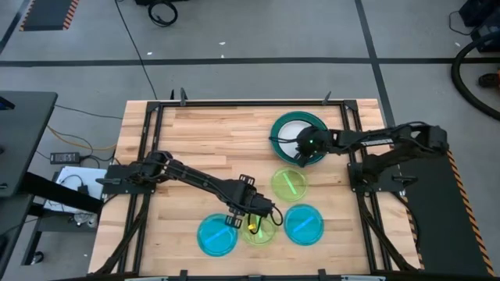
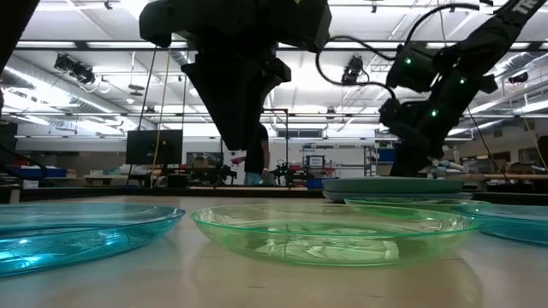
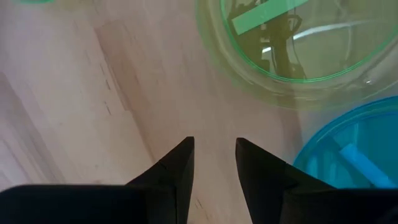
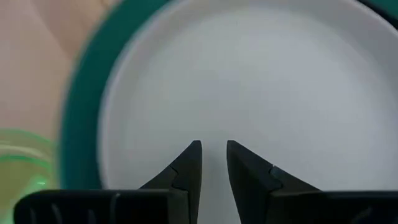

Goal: Stack plastic plates
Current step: Stack the white plate on the black plate, then adjust the stacked plates

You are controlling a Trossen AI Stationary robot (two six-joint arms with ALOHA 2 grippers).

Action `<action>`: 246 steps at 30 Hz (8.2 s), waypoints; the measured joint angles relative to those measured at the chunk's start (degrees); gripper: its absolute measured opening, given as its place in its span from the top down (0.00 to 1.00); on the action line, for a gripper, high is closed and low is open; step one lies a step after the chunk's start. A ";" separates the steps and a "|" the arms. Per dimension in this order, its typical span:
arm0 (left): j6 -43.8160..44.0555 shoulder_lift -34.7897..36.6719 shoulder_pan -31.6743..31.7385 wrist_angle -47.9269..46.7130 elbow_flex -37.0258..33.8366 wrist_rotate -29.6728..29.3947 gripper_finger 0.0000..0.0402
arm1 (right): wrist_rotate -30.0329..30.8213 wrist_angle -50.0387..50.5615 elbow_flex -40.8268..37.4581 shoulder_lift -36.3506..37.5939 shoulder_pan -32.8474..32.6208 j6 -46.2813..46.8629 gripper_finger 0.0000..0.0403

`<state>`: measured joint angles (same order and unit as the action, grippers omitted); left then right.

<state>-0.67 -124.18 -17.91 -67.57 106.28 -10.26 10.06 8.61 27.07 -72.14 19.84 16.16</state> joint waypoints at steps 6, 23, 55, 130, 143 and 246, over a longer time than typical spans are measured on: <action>-0.06 0.00 -0.33 -0.03 0.00 0.00 0.69 | 7.06 -0.05 0.04 -2.75 2.10 -0.08 0.79; -0.04 0.00 -0.50 -0.07 0.00 0.02 0.69 | 3.73 11.89 3.78 11.06 -1.28 0.25 0.79; -13.46 6.59 4.51 21.11 -12.34 -7.94 0.78 | -1.18 17.10 3.80 10.49 5.84 0.67 0.74; -10.40 17.59 5.14 47.34 -31.67 -5.55 0.83 | 20.30 -3.44 3.82 -6.56 4.79 -25.33 0.48; -10.42 17.57 5.14 47.17 -31.65 -5.55 0.83 | 12.07 -1.25 5.15 -2.16 4.10 -21.33 0.48; -8.98 17.53 4.24 47.34 -31.63 -5.51 0.83 | -8.89 23.12 16.21 -13.19 24.49 -16.84 0.59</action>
<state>-9.65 -106.65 -13.67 -20.23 74.65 -15.77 1.17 31.73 43.28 -85.33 44.34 -0.68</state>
